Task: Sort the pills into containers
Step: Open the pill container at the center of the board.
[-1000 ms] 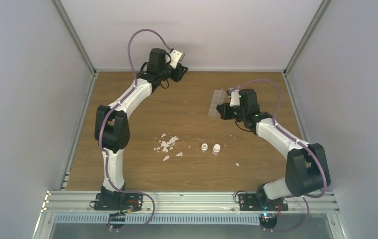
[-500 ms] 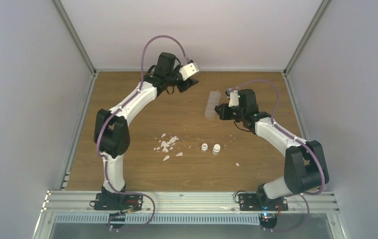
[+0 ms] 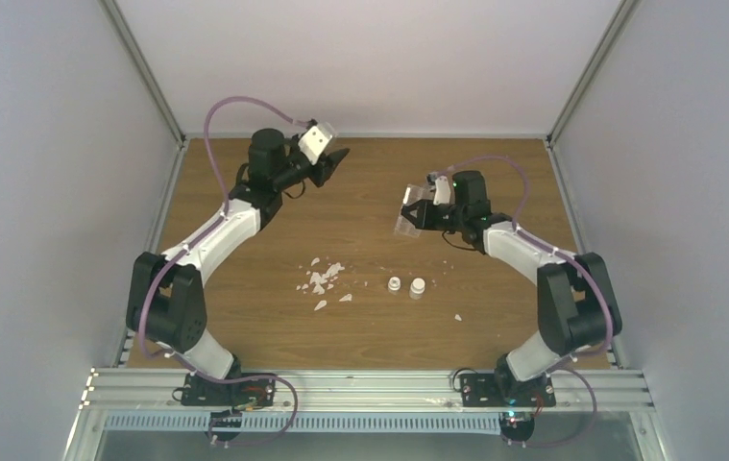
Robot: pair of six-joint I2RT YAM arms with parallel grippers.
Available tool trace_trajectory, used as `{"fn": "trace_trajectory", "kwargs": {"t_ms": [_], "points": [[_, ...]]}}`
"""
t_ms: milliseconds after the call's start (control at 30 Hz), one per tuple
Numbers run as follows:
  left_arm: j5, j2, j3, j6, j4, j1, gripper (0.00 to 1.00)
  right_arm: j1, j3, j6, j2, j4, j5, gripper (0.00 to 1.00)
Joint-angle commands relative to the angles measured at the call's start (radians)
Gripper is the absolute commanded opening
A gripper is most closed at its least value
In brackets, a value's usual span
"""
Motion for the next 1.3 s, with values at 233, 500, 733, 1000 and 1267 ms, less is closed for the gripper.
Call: {"fn": "trace_trajectory", "kwargs": {"t_ms": [233, 500, 733, 1000, 1267], "points": [[0.024, -0.108, -0.400, -0.170, 0.492, 0.033, 0.99, -0.004, 0.123, 0.296, 0.155, 0.093, -0.162, 0.01], [0.027, 0.015, -0.692, -0.201, 0.982, -0.062, 0.99, -0.005, 0.229, 0.442, 0.346, 0.112, -0.283, 0.00], [-0.098, 0.171, -0.674, -0.139, 1.088, -0.186, 0.99, -0.003, 0.262, 0.414, 0.367, 0.074, -0.286, 0.01], [-0.334, 0.256, -0.617, 0.003, 1.049, -0.314, 0.99, -0.005, 0.303, 0.406, 0.377, 0.044, -0.303, 0.00], [-0.488, 0.288, -0.499, 0.012, 0.865, -0.325, 0.99, -0.006, 0.300, 0.390, 0.380, 0.043, -0.334, 0.01]]}}
